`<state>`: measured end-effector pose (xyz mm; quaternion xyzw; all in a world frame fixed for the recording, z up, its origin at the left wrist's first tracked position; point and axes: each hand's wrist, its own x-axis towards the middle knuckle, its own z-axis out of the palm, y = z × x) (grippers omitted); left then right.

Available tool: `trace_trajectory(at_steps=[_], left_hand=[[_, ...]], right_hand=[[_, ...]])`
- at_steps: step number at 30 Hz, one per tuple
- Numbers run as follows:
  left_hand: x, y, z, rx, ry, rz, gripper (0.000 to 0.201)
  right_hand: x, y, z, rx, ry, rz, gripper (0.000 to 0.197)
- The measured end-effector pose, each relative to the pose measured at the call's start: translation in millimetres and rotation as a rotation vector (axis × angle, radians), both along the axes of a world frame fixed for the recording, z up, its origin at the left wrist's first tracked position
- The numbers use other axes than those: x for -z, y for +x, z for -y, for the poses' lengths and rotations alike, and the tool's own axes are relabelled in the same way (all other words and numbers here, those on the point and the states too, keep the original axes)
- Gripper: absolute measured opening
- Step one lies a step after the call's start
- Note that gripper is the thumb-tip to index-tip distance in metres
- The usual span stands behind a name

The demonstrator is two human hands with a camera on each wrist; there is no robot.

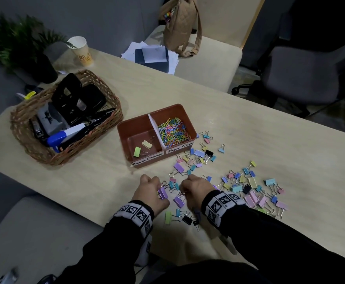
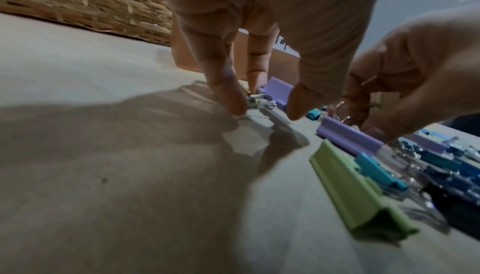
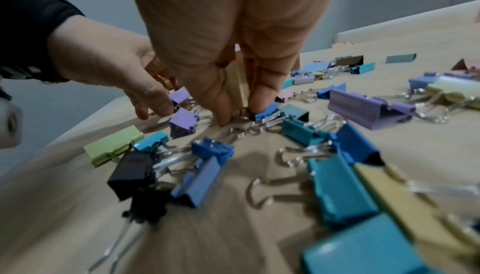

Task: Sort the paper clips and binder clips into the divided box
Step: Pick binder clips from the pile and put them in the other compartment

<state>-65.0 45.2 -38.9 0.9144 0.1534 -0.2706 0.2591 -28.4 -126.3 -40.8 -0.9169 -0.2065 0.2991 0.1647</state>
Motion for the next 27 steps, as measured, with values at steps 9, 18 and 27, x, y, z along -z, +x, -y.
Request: trace_trajectory(at_steps=[9,18,27], left_hand=[[4,-3,-8,0.002,-0.049,0.077,0.036],[-6,-9,-15,-0.004,-0.097,0.270,0.027],[-54,35,-37,-0.363,-0.148,0.742,0.029]], right_hand=[[-65,37,-42,0.296,0.460,0.041,0.020],[-74,56,-69,0.359,0.650,0.079,0.035],[-53,35,-7,0.351,0.451,0.158,0.011]])
